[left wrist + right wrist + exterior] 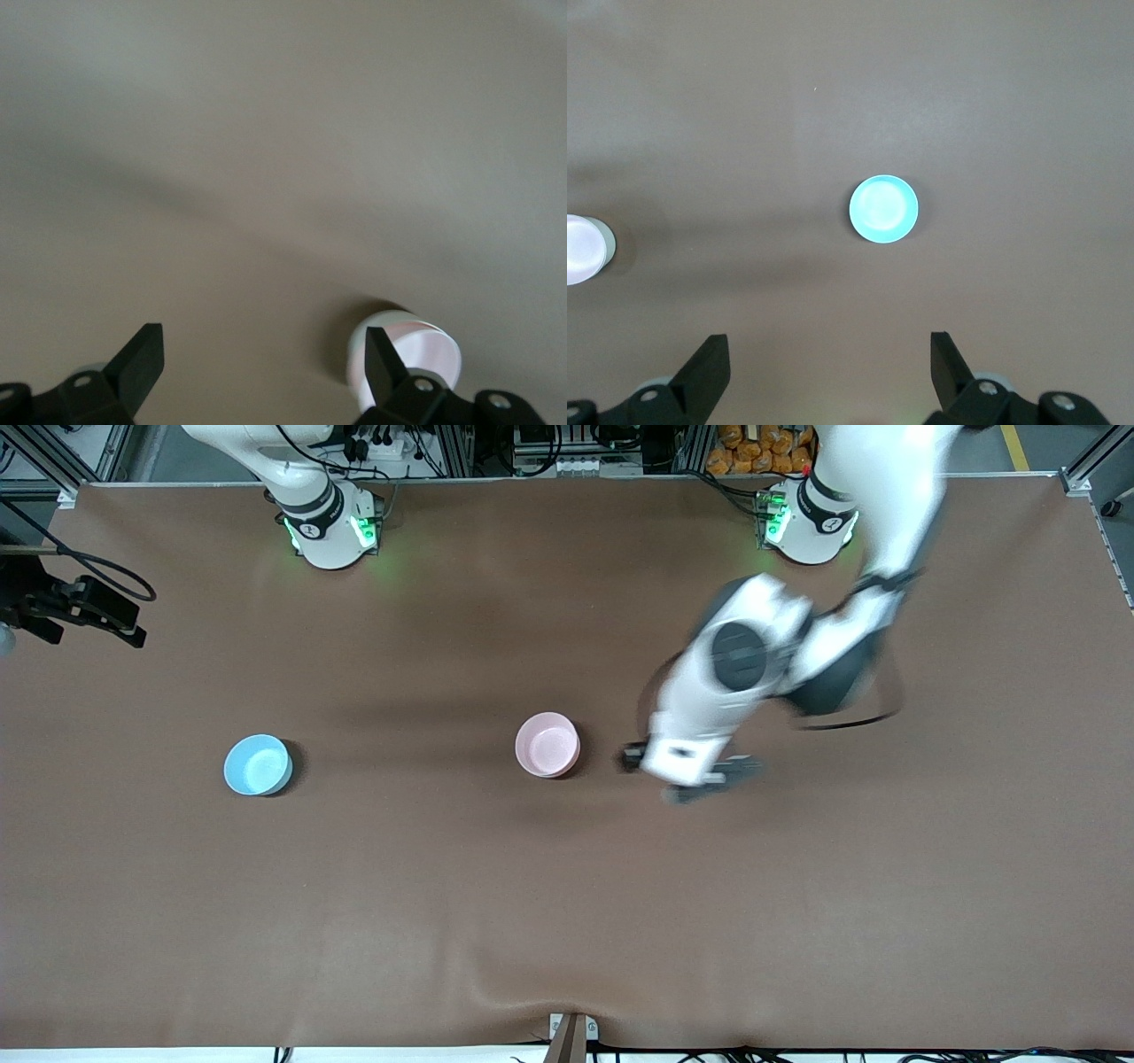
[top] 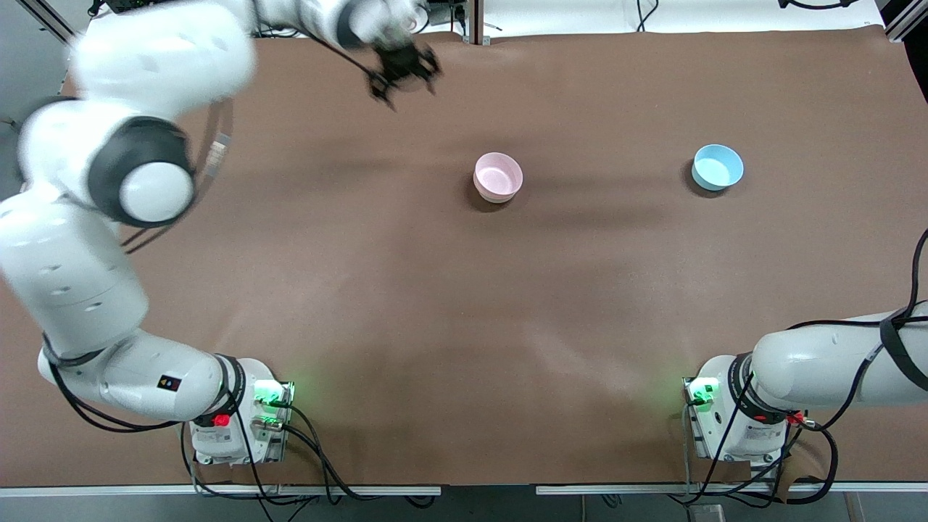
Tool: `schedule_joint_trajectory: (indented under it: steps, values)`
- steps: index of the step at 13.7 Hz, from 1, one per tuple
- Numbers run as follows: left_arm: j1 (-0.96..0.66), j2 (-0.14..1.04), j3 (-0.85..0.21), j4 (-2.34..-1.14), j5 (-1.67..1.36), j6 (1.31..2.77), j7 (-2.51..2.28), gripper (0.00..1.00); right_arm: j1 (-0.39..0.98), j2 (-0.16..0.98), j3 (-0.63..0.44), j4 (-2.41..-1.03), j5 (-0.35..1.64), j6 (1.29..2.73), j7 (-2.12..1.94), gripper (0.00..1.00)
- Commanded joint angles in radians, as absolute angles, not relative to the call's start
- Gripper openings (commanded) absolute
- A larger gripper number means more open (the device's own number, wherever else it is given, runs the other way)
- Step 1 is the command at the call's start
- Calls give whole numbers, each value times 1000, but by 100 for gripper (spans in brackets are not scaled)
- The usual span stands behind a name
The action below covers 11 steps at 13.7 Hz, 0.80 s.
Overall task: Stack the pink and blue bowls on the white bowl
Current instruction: 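Withdraw the left gripper while the right gripper reaches toward the blue bowl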
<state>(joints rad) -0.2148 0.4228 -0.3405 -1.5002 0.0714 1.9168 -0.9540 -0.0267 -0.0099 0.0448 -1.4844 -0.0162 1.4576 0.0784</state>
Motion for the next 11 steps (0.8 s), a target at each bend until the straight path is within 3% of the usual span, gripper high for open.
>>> schedule_joint_trajectory:
  steps: [1,4,9,11]
  values:
    - [-94,263,-348,-1552,91,1762,-789,100,-89,20,52,-1470,-3,1489,69,100]
    - [35,143,-350,-1565,89,1691,-556,100,-110,37,52,-1474,-17,1494,48,100]
    - [211,40,-356,-1569,46,1606,-290,100,-146,195,52,-1479,-64,1537,19,100]
    - [209,5,-322,-1586,12,1605,-223,100,-190,222,52,-1564,-49,1647,-76,100]
